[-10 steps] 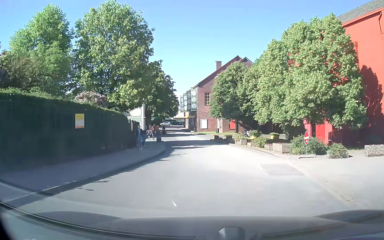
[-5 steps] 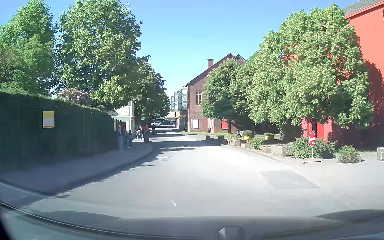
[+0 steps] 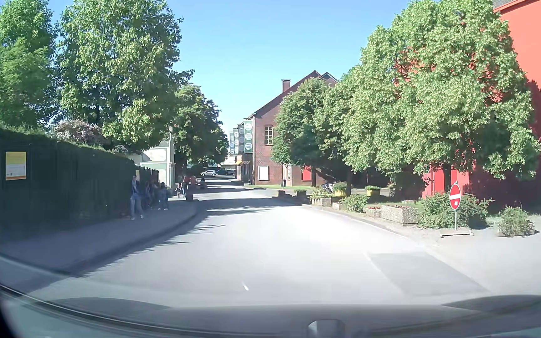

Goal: Follow the waypoints while adhering to traffic rules and regulations

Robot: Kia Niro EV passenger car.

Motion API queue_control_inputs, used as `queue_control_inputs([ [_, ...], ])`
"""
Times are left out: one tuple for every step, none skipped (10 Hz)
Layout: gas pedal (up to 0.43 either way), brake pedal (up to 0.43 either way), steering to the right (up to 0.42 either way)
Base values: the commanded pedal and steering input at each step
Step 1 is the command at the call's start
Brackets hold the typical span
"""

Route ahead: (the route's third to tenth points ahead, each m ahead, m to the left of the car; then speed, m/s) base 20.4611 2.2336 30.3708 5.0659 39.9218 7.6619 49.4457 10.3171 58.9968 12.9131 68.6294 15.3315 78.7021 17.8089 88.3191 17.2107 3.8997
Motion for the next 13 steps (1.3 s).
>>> queue_control_inputs([
  [0.008,0.006,0.054],
  [0.008,0.006,0.049],
  [0.008,0.006,0.041],
  [0.008,0.006,0.034],
  [0.008,0.006,0.030],
  [0.008,0.006,0.023],
  [0.008,0.006,0.014],
  [0.008,0.006,0.008],
  [0.008,0.006,0.000],
  [0.008,0.006,-0.003],
  [0.008,0.006,-0.003],
  [0.008,0.006,-0.004],
  [0.008,0.006,-0.007],
])
